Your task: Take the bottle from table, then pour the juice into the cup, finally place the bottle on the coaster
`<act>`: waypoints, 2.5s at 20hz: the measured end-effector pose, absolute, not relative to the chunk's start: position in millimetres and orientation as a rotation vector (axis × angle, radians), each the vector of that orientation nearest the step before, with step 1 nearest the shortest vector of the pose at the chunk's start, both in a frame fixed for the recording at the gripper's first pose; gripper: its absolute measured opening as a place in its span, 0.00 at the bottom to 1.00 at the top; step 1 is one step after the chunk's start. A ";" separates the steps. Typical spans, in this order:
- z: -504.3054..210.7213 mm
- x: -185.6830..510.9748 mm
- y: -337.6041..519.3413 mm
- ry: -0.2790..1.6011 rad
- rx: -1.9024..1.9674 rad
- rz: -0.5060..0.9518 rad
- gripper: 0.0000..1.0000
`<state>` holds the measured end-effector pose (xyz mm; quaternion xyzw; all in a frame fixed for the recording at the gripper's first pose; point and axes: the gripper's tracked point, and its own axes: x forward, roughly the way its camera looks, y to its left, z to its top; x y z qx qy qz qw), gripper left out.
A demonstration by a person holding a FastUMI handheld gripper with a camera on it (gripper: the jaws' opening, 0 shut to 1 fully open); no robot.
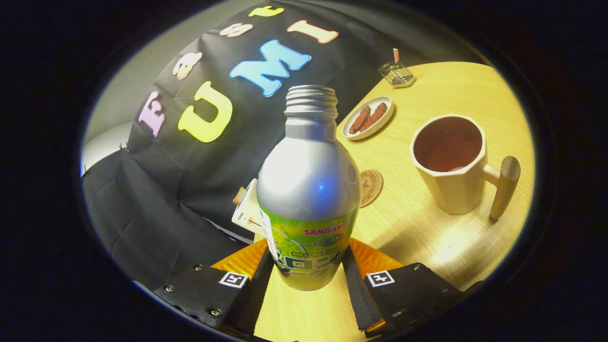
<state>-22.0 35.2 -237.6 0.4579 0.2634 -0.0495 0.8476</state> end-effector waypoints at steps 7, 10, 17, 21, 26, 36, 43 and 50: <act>-238.3 -19.7 32.7 0.581 1.146 -0.115 0.76; -240.4 -18.8 29.5 0.589 1.222 -0.122 0.76; -241.8 -19.7 23.8 0.590 1.359 -0.136 0.76; -238.4 -18.2 27.1 0.597 1.435 -0.128 0.76; -237.6 -18.8 25.0 0.608 1.513 -0.140 0.76; -233.2 -20.7 30.7 0.652 1.665 -0.141 0.76; -225.7 -16.2 33.2 0.658 1.748 -0.134 0.76; -225.6 -12.2 34.5 0.656 1.810 -0.145 0.76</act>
